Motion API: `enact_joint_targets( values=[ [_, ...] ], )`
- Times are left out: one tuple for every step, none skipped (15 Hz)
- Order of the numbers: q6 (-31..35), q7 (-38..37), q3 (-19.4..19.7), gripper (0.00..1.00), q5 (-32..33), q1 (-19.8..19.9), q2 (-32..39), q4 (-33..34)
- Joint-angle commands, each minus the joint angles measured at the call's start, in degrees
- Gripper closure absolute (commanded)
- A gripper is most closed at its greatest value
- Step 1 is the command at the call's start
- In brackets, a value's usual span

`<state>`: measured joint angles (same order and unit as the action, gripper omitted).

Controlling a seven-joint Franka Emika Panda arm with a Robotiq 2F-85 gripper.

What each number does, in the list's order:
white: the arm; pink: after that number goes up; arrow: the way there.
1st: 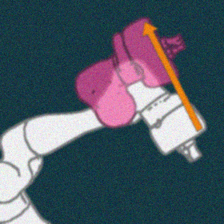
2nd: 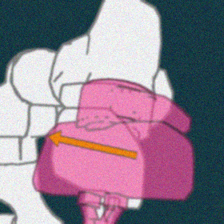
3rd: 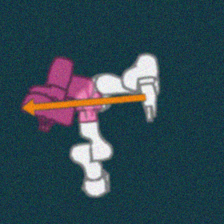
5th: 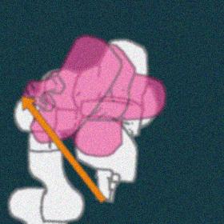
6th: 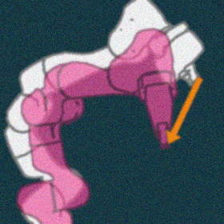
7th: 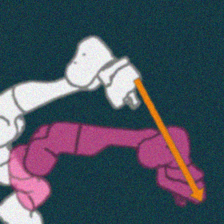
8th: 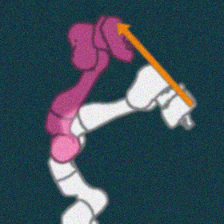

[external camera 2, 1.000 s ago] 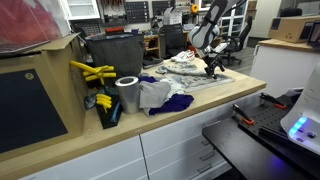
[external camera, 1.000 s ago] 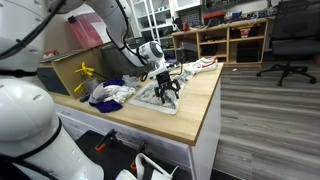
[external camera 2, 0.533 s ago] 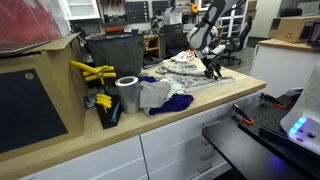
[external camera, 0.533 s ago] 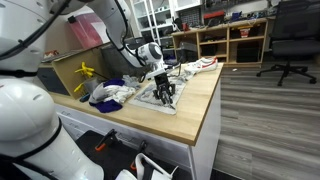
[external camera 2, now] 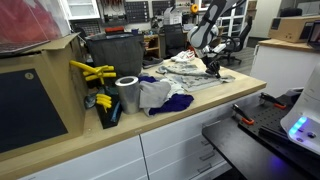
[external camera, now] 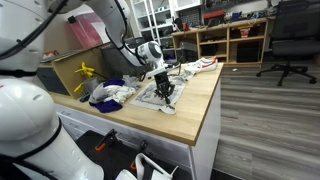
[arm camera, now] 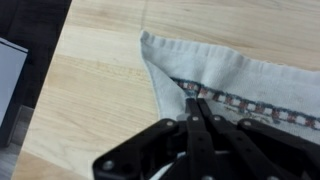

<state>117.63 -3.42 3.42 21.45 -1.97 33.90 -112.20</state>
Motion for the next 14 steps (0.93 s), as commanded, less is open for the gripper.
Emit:
enact_joint_targets(
  values=[
    [-2.4, 1.3, 1.3, 0.99, 0.6, 0.6, -3.4, -3.5],
    [-3.1, 1.1, 2.0, 0.99, 0.8, 0.9, -3.7, -4.0],
    [-3.8, 0.8, 2.7, 0.99, 1.0, 1.3, -4.1, -4.4],
    [-4.6, 0.9, 3.2, 0.99, 1.0, 1.8, -4.5, -4.7],
    [-5.4, 0.8, 3.8, 0.99, 1.1, 2.1, -4.9, -5.1],
    [-6.1, 0.8, 4.3, 0.99, 1.2, 2.6, -5.4, -5.5],
    [-7.0, 0.6, 4.7, 0.99, 1.3, 3.0, -5.8, -5.8],
    [-7.7, 0.6, 5.0, 0.99, 1.4, 3.5, -6.3, -6.1],
    [-8.4, 0.5, 5.2, 0.99, 1.6, 3.8, -6.7, -6.3],
    [-9.1, 0.4, 5.3, 0.99, 1.6, 4.1, -7.1, -6.4],
    [-9.6, 0.4, 5.3, 0.99, 1.5, 4.2, -7.5, -6.3],
    [-10.1, 0.4, 5.1, 0.99, 1.4, 4.3, -7.8, -6.1],
    [-10.3, 0.4, 4.8, 0.72, 1.3, 4.1, -8.2, -5.9],
    [-10.4, 0.4, 4.5, 0.70, 1.3, 4.0, -8.6, -5.8]
  ],
)
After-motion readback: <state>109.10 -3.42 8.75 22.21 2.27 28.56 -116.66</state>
